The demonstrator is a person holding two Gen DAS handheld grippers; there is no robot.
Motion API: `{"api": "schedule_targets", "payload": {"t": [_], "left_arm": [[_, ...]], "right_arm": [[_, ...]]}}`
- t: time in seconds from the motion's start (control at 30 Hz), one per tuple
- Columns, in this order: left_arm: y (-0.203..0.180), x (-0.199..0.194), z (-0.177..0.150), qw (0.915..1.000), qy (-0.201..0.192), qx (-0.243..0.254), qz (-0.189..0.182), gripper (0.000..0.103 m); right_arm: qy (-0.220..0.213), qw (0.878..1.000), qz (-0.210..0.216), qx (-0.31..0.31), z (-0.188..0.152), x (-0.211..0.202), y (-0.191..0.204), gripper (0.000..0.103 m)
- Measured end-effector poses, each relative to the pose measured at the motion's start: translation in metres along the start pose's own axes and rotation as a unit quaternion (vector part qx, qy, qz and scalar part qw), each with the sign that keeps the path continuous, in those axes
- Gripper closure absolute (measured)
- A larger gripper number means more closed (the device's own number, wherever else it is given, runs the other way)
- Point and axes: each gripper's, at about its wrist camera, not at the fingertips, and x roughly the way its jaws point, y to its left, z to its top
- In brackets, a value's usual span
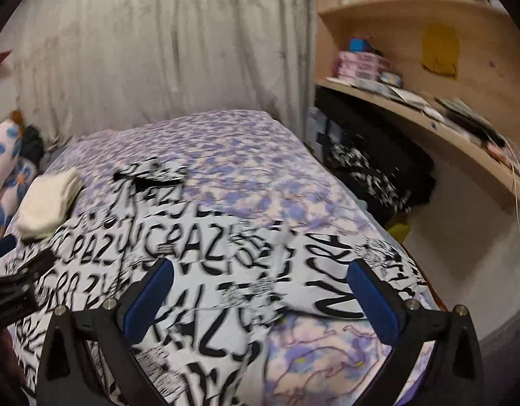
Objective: Fold large clothes
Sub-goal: 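Reach the right tool to the jacket sleeve cuff beside the body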
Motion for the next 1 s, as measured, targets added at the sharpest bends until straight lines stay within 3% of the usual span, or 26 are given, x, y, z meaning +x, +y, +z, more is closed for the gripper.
{"api": "schedule_targets", "payload": {"t": [0.07, 0.2, 0.4, 0.53, 0.7, 0.77, 0.9, 1.0], "left_arm": [[-0.013, 0.008, 0.002, 0.9997, -0.019, 0.013, -0.002, 0.007], [-0.038, 0.032, 0.003, 0.9992, -0.010, 0.036, -0.010, 0.007], [-0.068, 0.078, -0.005, 0.9969, 0.051, 0.027, -0.053, 0.007], [-0.082, 0.107, -0.019, 0.9948, 0.082, 0.011, -0.060, 0.007], [-0.091, 0.133, -0.034, 0.9939, 0.092, 0.000, -0.062, 0.011], [-0.091, 0.144, -0.037, 0.9916, 0.109, -0.010, -0.070, 0.027], [-0.094, 0.163, -0.045, 0.9861, 0.149, -0.017, -0.072, 0.030], [-0.094, 0.167, -0.050, 0.9853, 0.157, -0.017, -0.065, 0.030]], "right_arm": [[0.021, 0.999, 0.002, 0.024, 0.002, 0.020, -0.022, 0.001], [0.057, 0.996, -0.014, 0.062, -0.006, 0.051, -0.058, 0.004], [0.110, 0.985, -0.030, 0.131, -0.031, 0.104, -0.118, 0.005], [0.146, 0.973, -0.046, 0.174, -0.054, 0.139, -0.156, 0.009], [0.191, 0.948, -0.046, 0.250, -0.086, 0.180, -0.197, 0.027], [0.196, 0.939, -0.045, 0.280, -0.097, 0.192, -0.213, 0.027], [0.190, 0.930, -0.038, 0.313, -0.103, 0.199, -0.224, 0.027], [0.167, 0.927, -0.030, 0.333, -0.101, 0.186, -0.227, 0.028]]}}
